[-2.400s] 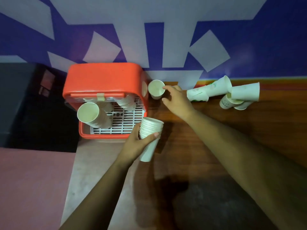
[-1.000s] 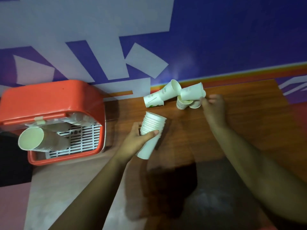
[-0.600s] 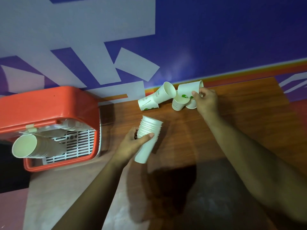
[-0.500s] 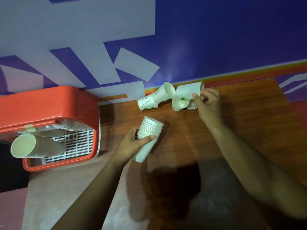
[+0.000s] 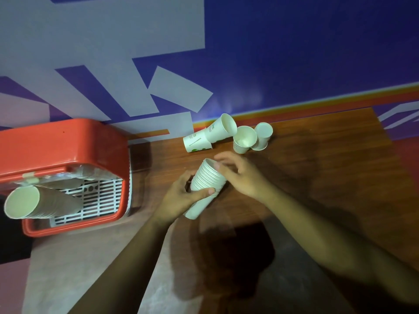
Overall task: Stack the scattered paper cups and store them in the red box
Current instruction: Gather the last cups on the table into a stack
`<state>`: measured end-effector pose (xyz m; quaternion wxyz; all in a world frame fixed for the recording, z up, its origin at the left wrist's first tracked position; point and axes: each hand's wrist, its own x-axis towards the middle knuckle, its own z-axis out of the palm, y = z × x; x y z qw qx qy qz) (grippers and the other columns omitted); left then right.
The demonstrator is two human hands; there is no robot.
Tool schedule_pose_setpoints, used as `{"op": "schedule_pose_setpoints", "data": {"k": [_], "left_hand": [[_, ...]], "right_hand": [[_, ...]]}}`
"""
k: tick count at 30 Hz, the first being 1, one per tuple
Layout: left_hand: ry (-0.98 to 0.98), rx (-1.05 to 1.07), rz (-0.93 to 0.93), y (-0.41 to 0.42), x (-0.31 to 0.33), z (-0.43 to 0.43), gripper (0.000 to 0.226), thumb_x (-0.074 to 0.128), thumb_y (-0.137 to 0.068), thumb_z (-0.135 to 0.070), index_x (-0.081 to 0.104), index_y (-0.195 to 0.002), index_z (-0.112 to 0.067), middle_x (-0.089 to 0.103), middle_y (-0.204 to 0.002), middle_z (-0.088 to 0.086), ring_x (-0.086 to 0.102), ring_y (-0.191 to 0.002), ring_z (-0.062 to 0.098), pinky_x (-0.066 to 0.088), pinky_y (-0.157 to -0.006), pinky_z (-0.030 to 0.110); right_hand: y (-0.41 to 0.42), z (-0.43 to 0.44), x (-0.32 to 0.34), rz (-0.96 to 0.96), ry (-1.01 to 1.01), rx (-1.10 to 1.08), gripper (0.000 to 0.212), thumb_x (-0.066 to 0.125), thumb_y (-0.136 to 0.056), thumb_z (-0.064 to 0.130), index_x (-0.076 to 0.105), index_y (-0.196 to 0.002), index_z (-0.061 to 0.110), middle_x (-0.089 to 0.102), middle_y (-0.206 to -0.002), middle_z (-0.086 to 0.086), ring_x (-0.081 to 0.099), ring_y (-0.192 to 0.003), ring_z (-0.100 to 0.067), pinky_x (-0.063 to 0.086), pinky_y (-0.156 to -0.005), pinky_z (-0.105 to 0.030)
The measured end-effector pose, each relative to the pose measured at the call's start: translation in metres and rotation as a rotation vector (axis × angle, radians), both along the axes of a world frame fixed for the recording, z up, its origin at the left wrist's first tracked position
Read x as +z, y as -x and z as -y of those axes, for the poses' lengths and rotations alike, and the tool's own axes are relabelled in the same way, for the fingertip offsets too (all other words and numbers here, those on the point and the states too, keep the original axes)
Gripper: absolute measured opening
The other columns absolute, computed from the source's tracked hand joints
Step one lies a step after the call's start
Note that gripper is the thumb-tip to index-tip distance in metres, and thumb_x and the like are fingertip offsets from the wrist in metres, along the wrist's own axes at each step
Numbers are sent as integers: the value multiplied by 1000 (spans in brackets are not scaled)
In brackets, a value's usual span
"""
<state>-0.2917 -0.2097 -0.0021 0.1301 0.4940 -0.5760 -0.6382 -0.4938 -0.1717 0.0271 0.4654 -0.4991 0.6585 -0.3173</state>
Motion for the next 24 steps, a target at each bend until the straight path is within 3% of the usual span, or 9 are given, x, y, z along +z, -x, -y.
{"op": "schedule_pose_setpoints", "data": {"k": [3, 5, 9, 13, 16, 20, 24], "left_hand": [[-45, 102, -18, -9, 0, -2, 58, 85, -70, -43, 63, -121, -25, 73, -111, -4, 72, -102, 15, 57, -74, 23], [-50, 143, -17, -15, 0, -4, 57, 84, -71, -42, 63, -121, -25, 73, -112, -3, 71, -102, 14, 57, -75, 23], [-60, 177, 3, -27, 3, -7, 45, 83, -79, -33, 63, -119, -26, 72, -111, -6, 70, -100, 11, 55, -72, 18], [-60, 198, 12, -42, 1, -6, 48, 83, -77, -37, 62, -119, -28, 71, -114, -5, 69, -104, 14, 58, -80, 26], [-50, 219, 21, -53, 0, -5, 50, 83, -72, -44, 62, -115, -33, 71, -113, -8, 69, -102, 10, 56, -78, 24], [-8, 224, 42, -60, -2, -1, 48, 85, -76, -36, 61, -117, -31, 70, -112, -9, 68, -103, 10, 55, -77, 21], [38, 196, 70, -65, -7, 3, 56, 88, -73, -39, 62, -122, -29, 71, -113, -9, 68, -104, 9, 57, -89, 31]], "right_hand": [[11, 33, -5, -210, 94, -287, 35, 65, -92, 30, 60, -123, 13, 63, -116, 1, 62, -99, -16, 51, -91, -33], [17, 58, -7, -367, 106, -374, 41, 66, -90, 27, 58, -127, 9, 62, -123, -5, 61, -107, -24, 48, -91, -33], [16, 95, -14, -482, -32, -336, 44, 63, -94, 24, 54, -133, 6, 58, -133, -12, 57, -120, -29, 48, -94, -35], [12, 105, -26, -668, -43, -291, 26, 61, -95, 22, 67, -115, 5, 67, -117, -16, 63, -104, -32, 51, -83, -35], [8, 97, -16, -618, 65, -382, 19, 62, -95, 23, 67, -96, 5, 69, -98, -12, 64, -90, -27, 50, -71, -31], [-9, 69, 13, -413, 210, -314, 17, 61, -94, 25, 66, -97, 9, 65, -89, -1, 58, -81, -14, 41, -61, -18], [-25, 44, 11, -194, 142, -159, 13, 70, -86, 19, 72, -99, 16, 68, -83, 1, 58, -70, -9, 49, -72, -29]]}}
